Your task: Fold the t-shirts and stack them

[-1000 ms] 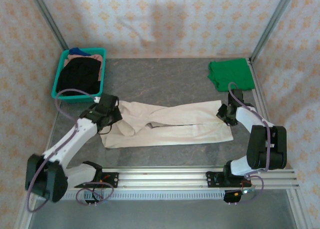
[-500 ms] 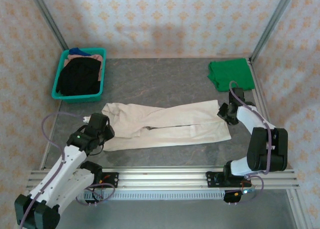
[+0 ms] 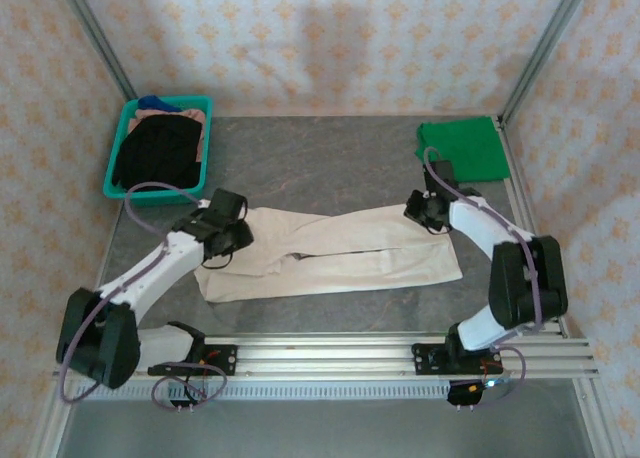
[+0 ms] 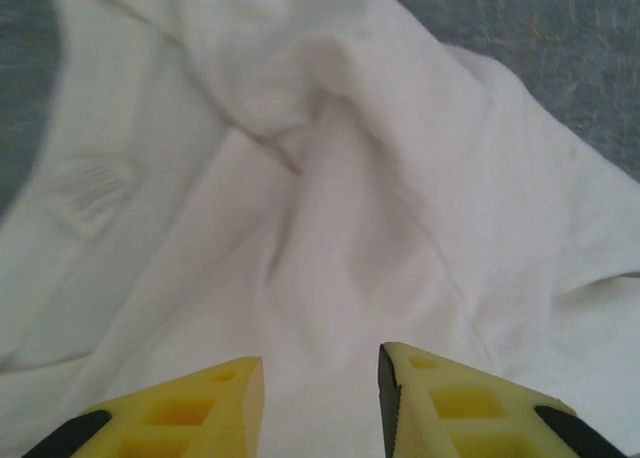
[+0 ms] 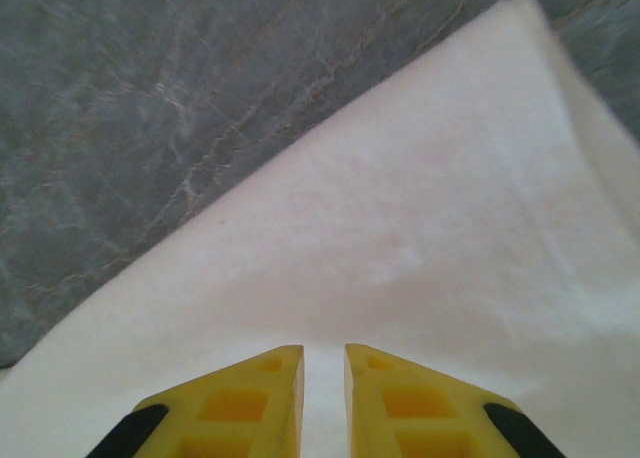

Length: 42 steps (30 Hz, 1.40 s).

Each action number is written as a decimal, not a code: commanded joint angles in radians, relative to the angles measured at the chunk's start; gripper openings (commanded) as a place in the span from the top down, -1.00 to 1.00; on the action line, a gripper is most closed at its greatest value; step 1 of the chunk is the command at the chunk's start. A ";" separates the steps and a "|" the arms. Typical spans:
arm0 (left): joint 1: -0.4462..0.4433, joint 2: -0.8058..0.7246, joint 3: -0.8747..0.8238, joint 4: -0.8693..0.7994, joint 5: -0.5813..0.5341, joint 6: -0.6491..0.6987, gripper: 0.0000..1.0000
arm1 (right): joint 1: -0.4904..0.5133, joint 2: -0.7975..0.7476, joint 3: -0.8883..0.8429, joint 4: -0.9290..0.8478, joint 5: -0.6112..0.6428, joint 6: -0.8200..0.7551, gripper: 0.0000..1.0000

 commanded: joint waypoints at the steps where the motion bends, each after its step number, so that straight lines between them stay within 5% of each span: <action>1: -0.044 0.010 -0.021 0.038 0.031 -0.002 0.36 | -0.011 0.082 0.014 -0.014 0.055 0.034 0.67; 7: -0.129 -0.080 -0.217 -0.016 0.014 -0.111 0.91 | -0.063 0.097 -0.044 -0.024 0.108 0.043 0.69; 10: -0.128 -0.165 -0.312 -0.038 -0.007 -0.150 0.99 | -0.088 0.083 -0.049 -0.049 0.130 0.028 0.69; 17: -0.128 -0.245 -0.290 -0.142 -0.053 -0.148 0.95 | -0.113 0.017 -0.032 -0.088 0.130 0.005 0.69; 23: -0.129 -0.215 -0.106 -0.189 -0.088 -0.104 0.44 | -0.065 -0.017 -0.039 -0.014 0.074 0.023 0.64; 27: -0.109 -0.055 -0.036 -0.071 -0.147 -0.077 0.22 | -0.043 0.091 0.005 -0.010 0.074 0.011 0.65; 31: -0.014 0.255 0.055 0.044 -0.050 -0.066 0.26 | -0.043 0.138 0.012 -0.043 0.109 0.015 0.68; 35: -0.008 0.500 0.192 0.088 -0.032 -0.053 0.23 | -0.042 0.109 -0.031 -0.102 0.157 0.047 0.60; 42: 0.023 0.945 0.775 -0.061 -0.031 0.051 0.21 | 0.050 0.035 -0.117 -0.205 0.209 0.119 0.60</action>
